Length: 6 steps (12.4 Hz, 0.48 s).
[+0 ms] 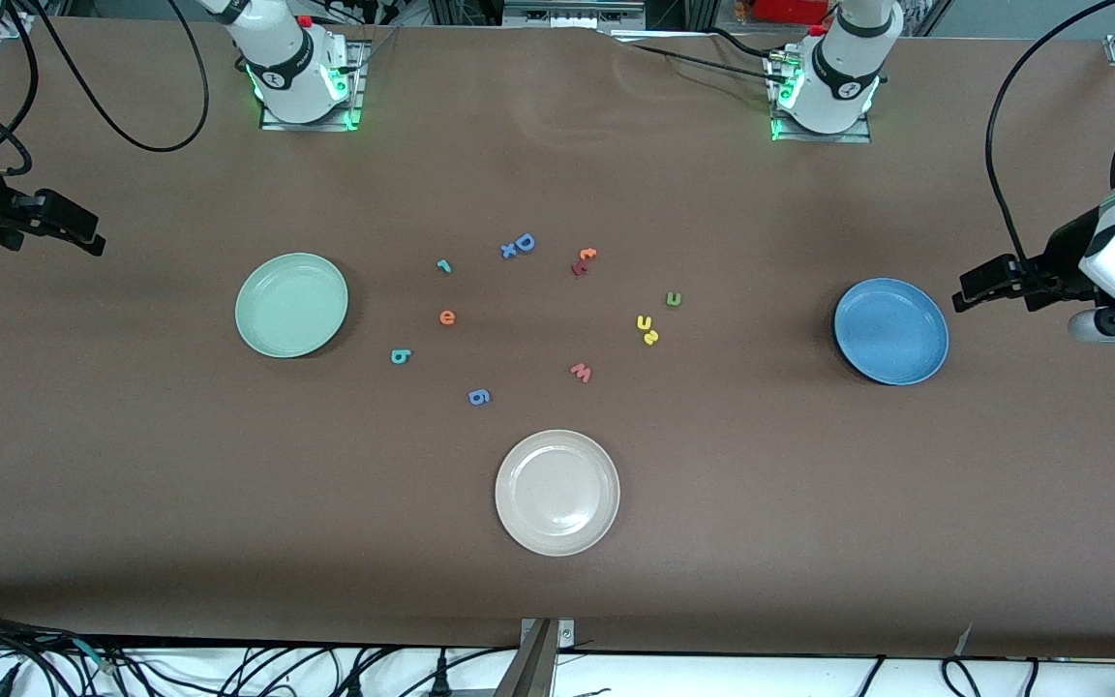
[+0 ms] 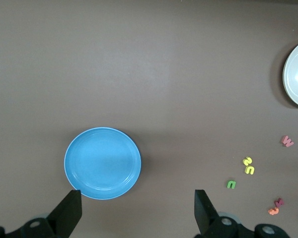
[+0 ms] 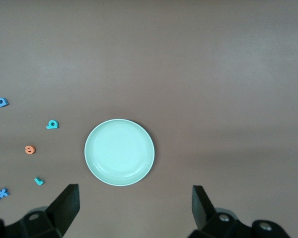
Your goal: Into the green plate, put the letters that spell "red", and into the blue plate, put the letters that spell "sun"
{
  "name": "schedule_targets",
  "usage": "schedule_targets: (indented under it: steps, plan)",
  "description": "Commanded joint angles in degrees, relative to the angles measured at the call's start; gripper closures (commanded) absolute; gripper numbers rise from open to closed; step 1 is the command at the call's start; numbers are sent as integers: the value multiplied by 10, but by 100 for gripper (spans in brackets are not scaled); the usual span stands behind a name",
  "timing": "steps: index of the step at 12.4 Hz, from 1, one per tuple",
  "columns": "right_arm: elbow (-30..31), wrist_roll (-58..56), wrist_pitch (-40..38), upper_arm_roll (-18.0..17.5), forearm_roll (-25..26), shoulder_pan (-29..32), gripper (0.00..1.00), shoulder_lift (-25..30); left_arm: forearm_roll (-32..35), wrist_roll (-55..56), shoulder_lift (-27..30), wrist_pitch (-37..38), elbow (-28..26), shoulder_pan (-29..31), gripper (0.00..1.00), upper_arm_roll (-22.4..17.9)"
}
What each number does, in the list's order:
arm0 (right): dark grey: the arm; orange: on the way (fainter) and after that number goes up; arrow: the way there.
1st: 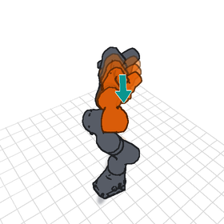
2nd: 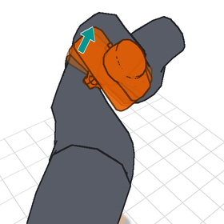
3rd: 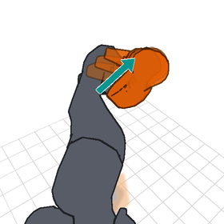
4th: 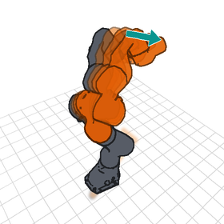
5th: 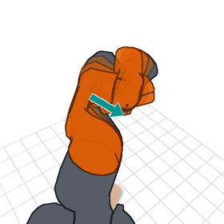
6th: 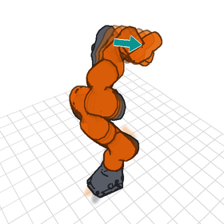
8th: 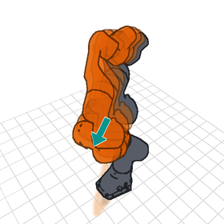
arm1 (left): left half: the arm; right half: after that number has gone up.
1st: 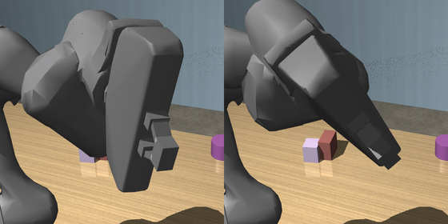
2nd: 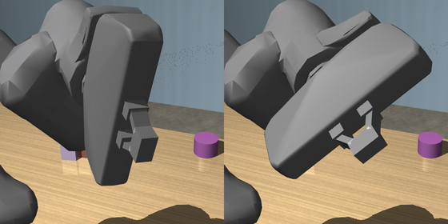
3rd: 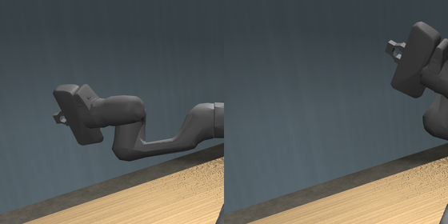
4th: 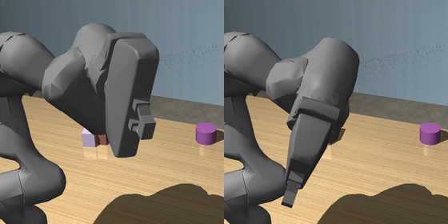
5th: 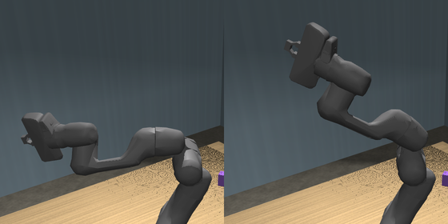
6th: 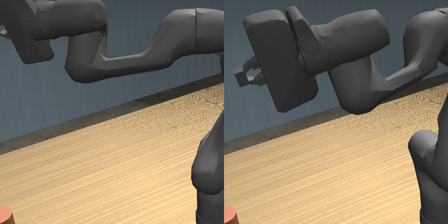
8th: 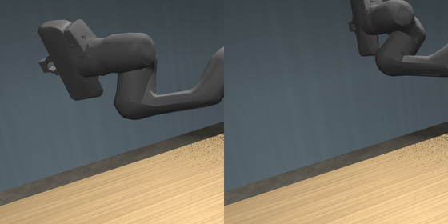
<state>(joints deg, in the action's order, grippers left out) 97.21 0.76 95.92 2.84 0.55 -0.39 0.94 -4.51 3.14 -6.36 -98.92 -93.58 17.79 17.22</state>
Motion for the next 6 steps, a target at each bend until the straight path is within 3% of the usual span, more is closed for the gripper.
schedule_targets:
  steps: [1,6]
  plan:
    - [-3,-7,-5,-5,5,7,0,2,-11,-1,-9,15,23,4,0,2]
    - [-2,-10,-6,-5,5,7,0,3,-11,-1,-9,15,23,4,0,2]
